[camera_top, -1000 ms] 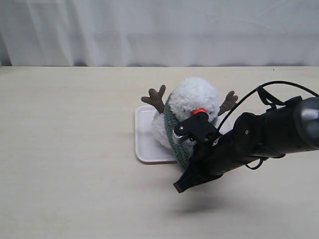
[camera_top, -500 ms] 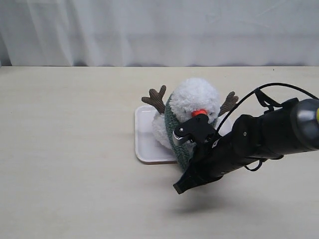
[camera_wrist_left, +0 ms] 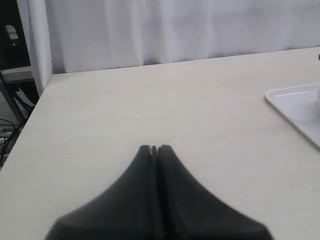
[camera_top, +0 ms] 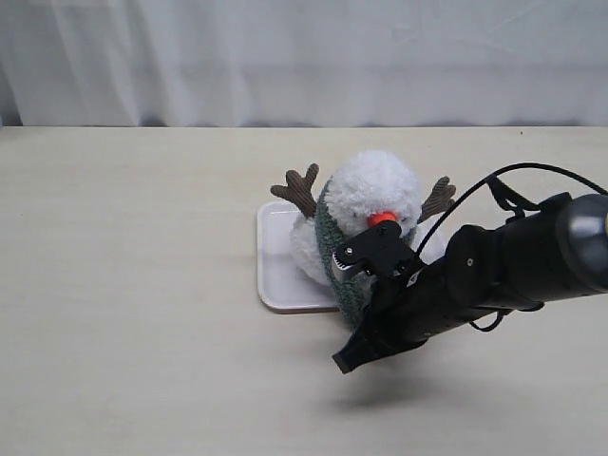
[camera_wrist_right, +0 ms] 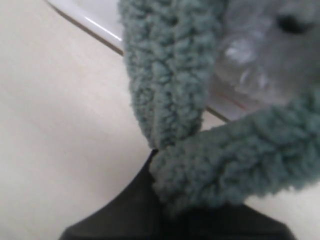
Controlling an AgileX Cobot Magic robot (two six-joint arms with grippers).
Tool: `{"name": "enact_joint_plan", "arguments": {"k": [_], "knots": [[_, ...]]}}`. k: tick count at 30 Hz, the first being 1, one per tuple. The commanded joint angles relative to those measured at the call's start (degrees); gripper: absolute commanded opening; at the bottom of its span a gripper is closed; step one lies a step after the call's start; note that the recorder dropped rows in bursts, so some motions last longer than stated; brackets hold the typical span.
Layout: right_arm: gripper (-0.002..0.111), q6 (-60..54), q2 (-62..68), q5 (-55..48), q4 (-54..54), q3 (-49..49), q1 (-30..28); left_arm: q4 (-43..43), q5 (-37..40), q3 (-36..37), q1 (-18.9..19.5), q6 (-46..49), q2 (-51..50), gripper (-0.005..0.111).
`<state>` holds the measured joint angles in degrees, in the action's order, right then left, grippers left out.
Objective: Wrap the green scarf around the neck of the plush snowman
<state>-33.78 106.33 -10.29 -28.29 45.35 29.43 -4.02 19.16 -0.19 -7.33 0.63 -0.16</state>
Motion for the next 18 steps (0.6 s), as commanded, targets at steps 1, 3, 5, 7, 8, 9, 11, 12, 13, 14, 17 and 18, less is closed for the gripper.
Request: {"name": "enact_joint_plan", "arguments": {"k": [1, 3, 5, 7, 8, 9, 11, 12, 13, 14, 17, 18], "knots": [[0.004, 0.00, 0.29, -0.06, 0.41, -0.82, -0.10, 0.07, -0.67, 0.19, -0.05, 0.03, 0.16, 0.000], [0.004, 0.00, 0.29, -0.05, 0.41, -0.82, -0.10, 0.07, -0.67, 0.19, -0.05, 0.03, 0.16, 0.000], [0.010, 0.00, 0.10, -0.05, 0.41, -0.82, -0.10, 0.07, -0.67, 0.19, -0.05, 0.03, 0.16, 0.000], [0.022, 0.00, -0.59, -0.36, 0.41, -0.72, -0.10, 0.07, -0.67, 0.19, -0.05, 0.03, 0.16, 0.000], [0.026, 0.00, -0.93, -0.36, 0.41, -0.62, -0.10, 0.07, -0.53, 0.19, -0.05, 0.03, 0.16, 0.000], [0.034, 0.16, -1.80, -0.59, 0.41, -0.62, -0.10, 0.07, -0.53, 0.19, -0.05, 0.03, 0.16, 0.000], [0.045, 0.31, -3.62, -1.91, 0.41, -0.62, -0.10, 0.07, -0.53, 0.19, -0.05, 0.03, 0.16, 0.000], [0.050, 0.40, -4.46, -3.15, 0.41, -0.62, -0.10, 0.07, -0.53, 0.19, -0.05, 0.03, 0.16, 0.000], [0.053, 0.40, -5.31, -4.40, 0.41, -0.62, -0.10, 0.07, -0.53, 0.19, -0.05, 0.03, 0.16, 0.000], [0.054, 0.40, -5.91, -5.95, 0.41, -0.62, -0.10, 0.07, -0.53, 0.19, -0.05, 0.03, 0.16, 0.000], [0.054, 0.40, -7.57, -12.12, 0.41, -0.62, -0.10, 0.07, -0.53, 0.19, -0.05, 0.03, 0.16, 0.000], [0.054, 0.40, -7.87, -14.75, 0.41, -0.62, -0.10, 0.07, -0.53, 0.19, -0.05, 0.03, 0.16, 0.000]]}}
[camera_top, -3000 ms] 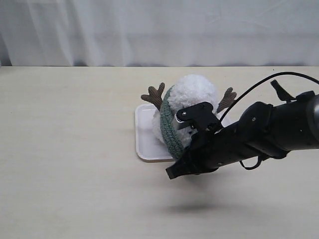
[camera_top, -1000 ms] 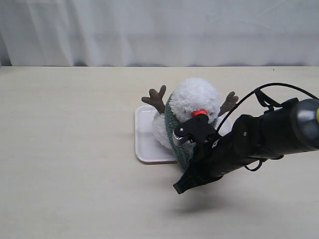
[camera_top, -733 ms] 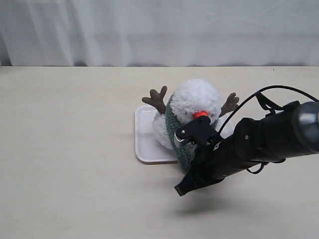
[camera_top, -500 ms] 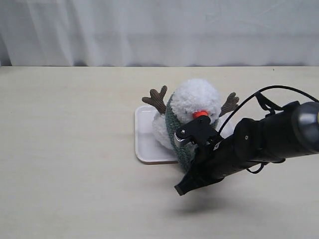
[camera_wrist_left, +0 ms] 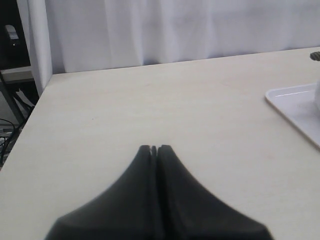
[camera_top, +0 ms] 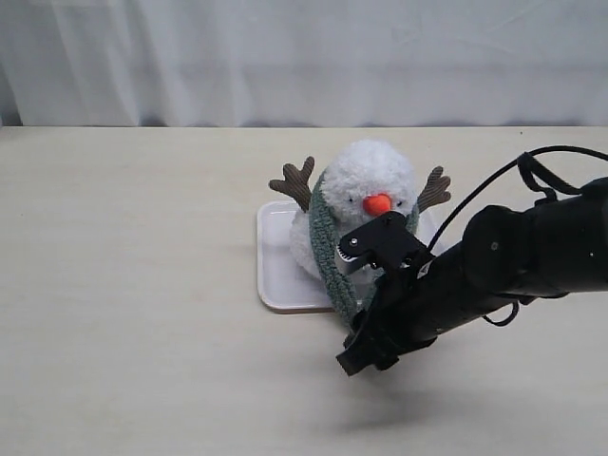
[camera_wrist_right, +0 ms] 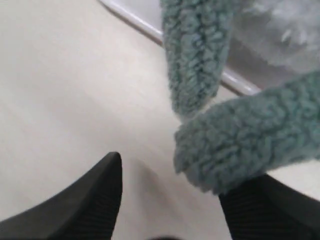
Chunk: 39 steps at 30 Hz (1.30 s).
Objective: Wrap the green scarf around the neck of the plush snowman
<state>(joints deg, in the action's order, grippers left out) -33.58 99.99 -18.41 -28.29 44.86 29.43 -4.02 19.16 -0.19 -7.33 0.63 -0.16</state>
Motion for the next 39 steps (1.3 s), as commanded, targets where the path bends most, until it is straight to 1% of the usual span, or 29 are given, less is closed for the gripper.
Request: {"name": "enact_joint_plan", "arguments": {"k": [1, 12, 16, 18, 24, 29, 32, 35, 38, 39], "knots": [[0.054, 0.40, -1.91, -8.37, 0.41, -0.12, -0.10, 0.07, -0.53, 0.19, -0.05, 0.03, 0.16, 0.000], [0.054, 0.51, -3.80, -28.32, 0.41, -0.12, -0.10, 0.07, -0.53, 0.19, -0.05, 0.03, 0.16, 0.000], [0.054, 2.80, -4.75, -34.86, 0.41, -0.12, -0.10, 0.07, -0.53, 0.19, -0.05, 0.03, 0.16, 0.000], [0.054, 2.80, -5.50, -36.45, 0.41, -0.12, -0.10, 0.07, -0.66, 0.19, -0.05, 0.03, 0.16, 0.000], [0.054, 3.30, -7.95, -37.02, 0.66, 0.31, -0.10, 0.07, -0.66, 0.19, -0.05, 0.03, 0.16, 0.000], [0.054, 3.96, -8.72, -40.44, 0.66, 3.13, -0.10, 0.07, -0.66, 0.19, -0.05, 0.03, 0.16, 0.000], [0.054, 4.73, -9.91, -39.82, 2.03, 5.37, -0.10, 0.07, -0.66, 0.19, -0.05, 0.03, 0.16, 0.000], [0.054, 8.42, -11.24, -35.91, 8.12, 7.53, -0.10, 0.07, -0.66, 0.19, -0.05, 0.03, 0.16, 0.000], [0.054, 21.24, -12.57, -26.72, 21.01, 7.69, -0.10, 0.07, -0.66, 0.19, -0.05, 0.03, 0.16, 0.000], [0.054, 28.80, -12.88, -23.99, 27.19, 7.45, -0.10, 0.07, -0.66, 0.19, -0.05, 0.03, 0.16, 0.000]]}}
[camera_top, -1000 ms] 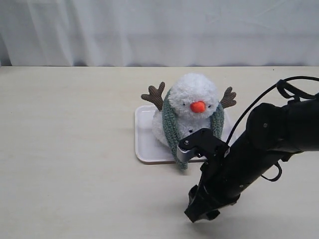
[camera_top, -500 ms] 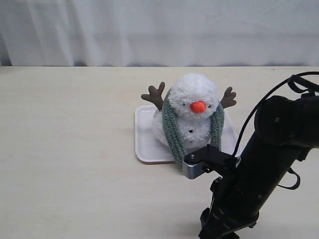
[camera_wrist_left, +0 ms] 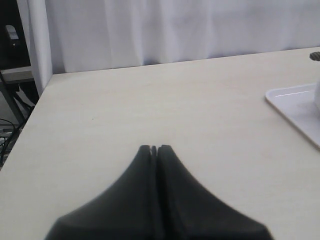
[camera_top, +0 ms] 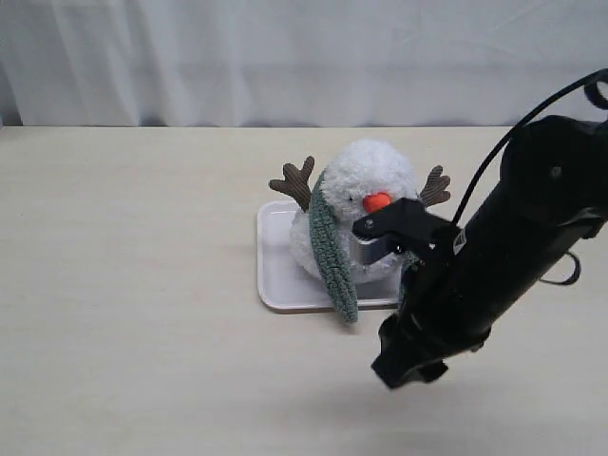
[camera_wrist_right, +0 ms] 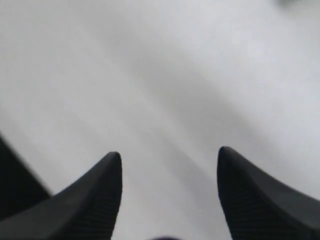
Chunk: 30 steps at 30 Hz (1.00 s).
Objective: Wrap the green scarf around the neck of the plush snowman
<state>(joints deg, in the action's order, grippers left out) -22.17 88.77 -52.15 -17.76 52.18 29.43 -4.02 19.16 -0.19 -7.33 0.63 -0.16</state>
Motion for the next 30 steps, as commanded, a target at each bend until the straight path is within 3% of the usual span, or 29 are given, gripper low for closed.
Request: {"name": "enact_joint_plan", "arguments": {"k": [1, 3, 9, 18, 30], "knots": [[0.054, 22.17, -1.66, 11.89, 20.17, -0.11, -0.10, 0.07, -0.66, 0.19, -0.05, 0.03, 0.16, 0.000], [0.054, 29.92, -1.55, 17.03, 26.12, -1.31, -0.10, 0.07, -0.66, 0.19, -0.05, 0.03, 0.16, 0.000], [0.054, 36.85, -0.31, 32.32, 26.88, -5.87, -0.25, 0.07, -0.66, 0.19, -0.05, 0.03, 0.16, 0.000], [0.054, 41.45, 5.18, 34.45, 27.62, -5.99, -5.47, -0.03, -0.55, 0.19, -0.05, 0.03, 0.16, 0.000], [0.052, 41.45, 12.02, 41.54, 27.62, -5.99, -5.64, -0.03, -0.55, 0.19, -0.05, 0.03, 0.16, 0.000]]}}
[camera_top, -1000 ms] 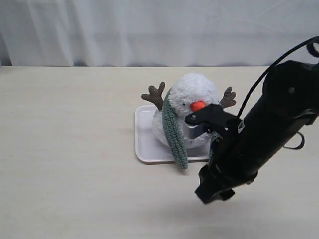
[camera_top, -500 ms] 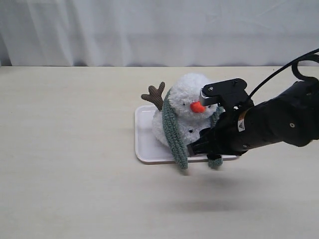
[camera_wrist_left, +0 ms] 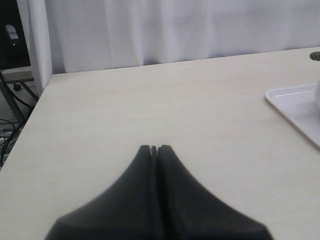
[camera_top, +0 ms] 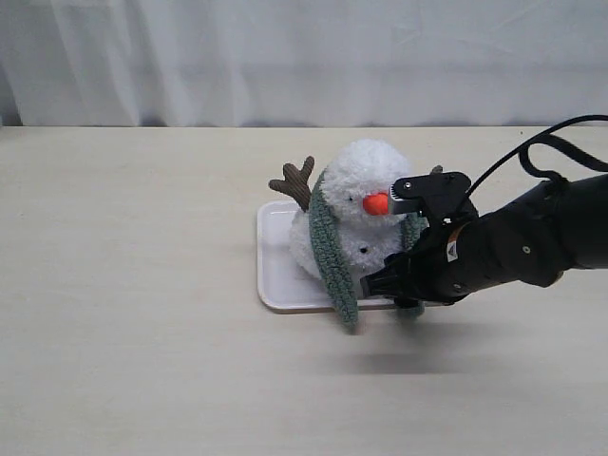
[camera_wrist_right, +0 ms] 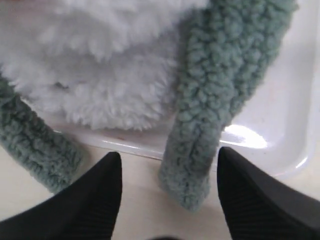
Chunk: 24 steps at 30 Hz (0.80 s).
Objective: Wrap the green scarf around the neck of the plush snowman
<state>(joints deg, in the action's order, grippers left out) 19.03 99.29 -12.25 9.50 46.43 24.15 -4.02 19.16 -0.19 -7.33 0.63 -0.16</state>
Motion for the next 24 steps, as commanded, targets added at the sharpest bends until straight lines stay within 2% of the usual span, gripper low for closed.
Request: {"name": "enact_joint_plan", "arguments": {"k": [1, 7, 9, 24], "knots": [[0.049, 0.25, 1.66, 1.78, 0.36, -0.25, -0.35, -0.03, -0.55, 0.19, -0.05, 0.03, 0.16, 0.000], [0.013, 0.25, 1.77, 1.78, 0.36, -0.25, 0.01, -0.03, -0.55, 0.19, -0.05, 0.03, 0.16, 0.000], [0.004, 0.25, 1.77, 1.78, 0.36, -0.25, 0.01, -0.03, -0.55, 0.19, -0.05, 0.03, 0.16, 0.000], [0.004, 0.12, -1.79, -2.07, -2.40, -0.25, 0.01, 0.17, -0.71, 0.19, -0.05, 0.03, 0.16, 0.000]]}}
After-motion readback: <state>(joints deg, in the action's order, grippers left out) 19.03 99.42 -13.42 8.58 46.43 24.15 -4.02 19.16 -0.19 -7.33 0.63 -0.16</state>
